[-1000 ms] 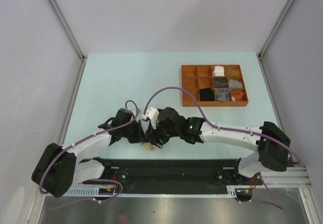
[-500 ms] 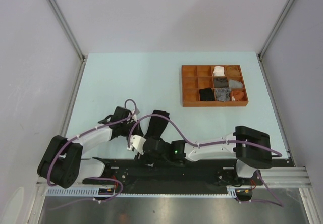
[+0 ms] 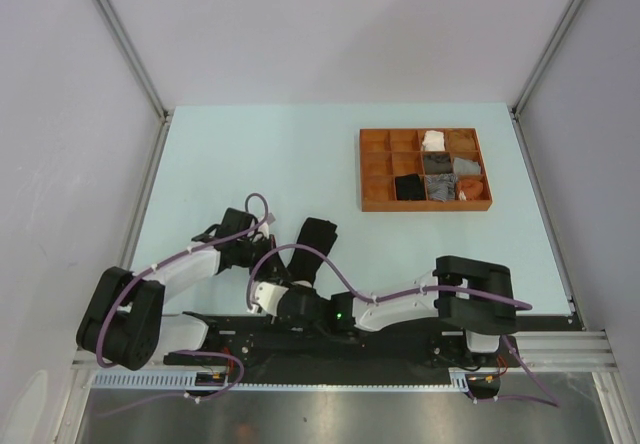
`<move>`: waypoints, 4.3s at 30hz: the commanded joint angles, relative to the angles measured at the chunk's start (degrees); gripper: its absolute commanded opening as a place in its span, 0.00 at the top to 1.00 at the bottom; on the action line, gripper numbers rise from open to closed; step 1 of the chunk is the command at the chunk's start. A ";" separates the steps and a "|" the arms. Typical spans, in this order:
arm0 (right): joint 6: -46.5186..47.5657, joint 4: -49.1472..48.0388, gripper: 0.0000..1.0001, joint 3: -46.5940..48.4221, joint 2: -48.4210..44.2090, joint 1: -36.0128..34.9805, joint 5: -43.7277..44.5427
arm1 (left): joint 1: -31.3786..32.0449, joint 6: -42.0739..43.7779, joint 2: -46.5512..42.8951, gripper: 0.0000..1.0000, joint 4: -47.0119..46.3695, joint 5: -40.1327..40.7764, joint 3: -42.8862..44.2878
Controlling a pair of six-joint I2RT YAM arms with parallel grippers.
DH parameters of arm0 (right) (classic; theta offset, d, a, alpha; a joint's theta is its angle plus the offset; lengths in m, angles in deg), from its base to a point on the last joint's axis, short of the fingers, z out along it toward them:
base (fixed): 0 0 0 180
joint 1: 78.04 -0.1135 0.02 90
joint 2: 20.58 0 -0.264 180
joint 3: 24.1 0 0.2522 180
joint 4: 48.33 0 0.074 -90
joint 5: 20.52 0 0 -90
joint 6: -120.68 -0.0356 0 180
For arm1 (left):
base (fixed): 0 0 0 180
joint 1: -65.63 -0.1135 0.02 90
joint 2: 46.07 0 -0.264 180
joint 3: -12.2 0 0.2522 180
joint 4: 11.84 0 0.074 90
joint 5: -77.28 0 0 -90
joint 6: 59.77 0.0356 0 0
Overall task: Roll the underwear
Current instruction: Roll the underwear to the center of the board.
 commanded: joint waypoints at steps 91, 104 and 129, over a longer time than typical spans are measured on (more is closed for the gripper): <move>-12.76 4.87 1.00 1.71 5.74 34.27 -59.32 | 9.17 2.91 -31.26 0.27 -33.15 17.19 -23.13; -13.37 6.11 1.00 6.10 11.89 38.06 -65.13 | 9.96 2.13 -19.57 0.29 -40.62 14.46 -22.87; -8.01 21.30 0.26 11.38 1.19 46.31 -58.56 | 11.02 0.54 -5.40 1.00 -26.27 19.55 -12.95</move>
